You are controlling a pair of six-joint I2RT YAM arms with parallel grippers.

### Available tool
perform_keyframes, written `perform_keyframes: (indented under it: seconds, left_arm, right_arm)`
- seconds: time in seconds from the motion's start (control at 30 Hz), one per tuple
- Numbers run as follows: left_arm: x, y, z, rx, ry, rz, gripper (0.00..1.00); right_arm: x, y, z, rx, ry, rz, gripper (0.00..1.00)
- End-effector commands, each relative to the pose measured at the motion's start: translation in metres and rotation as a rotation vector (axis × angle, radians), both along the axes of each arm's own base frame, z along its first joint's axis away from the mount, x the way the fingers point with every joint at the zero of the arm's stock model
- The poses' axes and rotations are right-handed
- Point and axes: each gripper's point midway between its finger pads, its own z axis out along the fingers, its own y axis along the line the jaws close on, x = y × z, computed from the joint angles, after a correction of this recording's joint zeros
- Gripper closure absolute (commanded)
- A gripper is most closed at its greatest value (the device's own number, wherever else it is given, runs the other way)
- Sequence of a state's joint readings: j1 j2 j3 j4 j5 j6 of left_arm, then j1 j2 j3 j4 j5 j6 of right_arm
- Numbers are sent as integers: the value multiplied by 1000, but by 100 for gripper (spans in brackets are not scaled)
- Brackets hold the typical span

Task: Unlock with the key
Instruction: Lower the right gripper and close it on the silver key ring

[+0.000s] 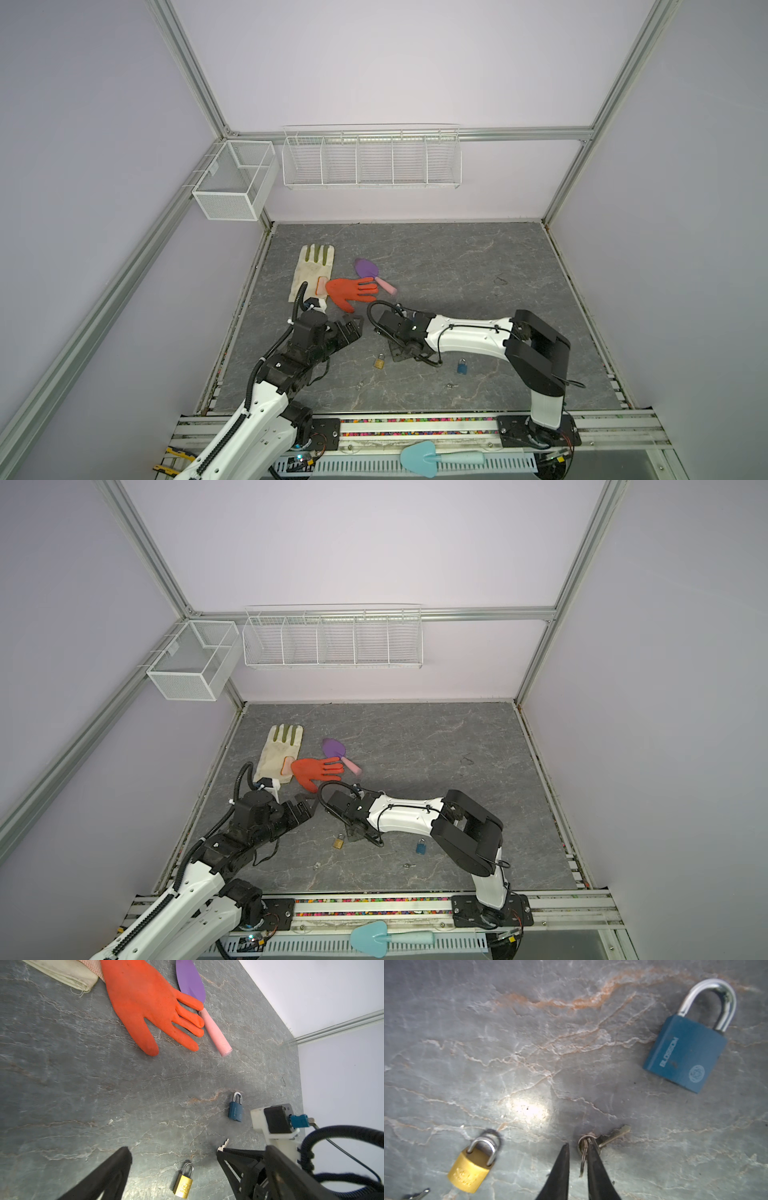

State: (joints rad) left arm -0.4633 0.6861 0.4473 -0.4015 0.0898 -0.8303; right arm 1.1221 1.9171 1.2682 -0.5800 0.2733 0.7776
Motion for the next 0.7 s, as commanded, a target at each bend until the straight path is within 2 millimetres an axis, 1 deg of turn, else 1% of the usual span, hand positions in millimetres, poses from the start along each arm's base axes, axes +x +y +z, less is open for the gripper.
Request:
perform_keyframes:
  seconds: [0.0,0.2,0.43,0.67]
  left_arm:
    - [-1,2,-1,5,8,15,1]
    - [0,1,-2,0,14,13,1]
    - [1,0,-4,-8,18,16,1]
    - [4,-4,-3,-22,20,12,1]
  right_arm:
    - [-2,-7,-7,-49,1,0,82]
    - [-4,-10,-14,-63,9,1,84]
    - [-6,-14,-18,-79,17,1,84]
    - [-6,-17,-17,-76,10,1,86]
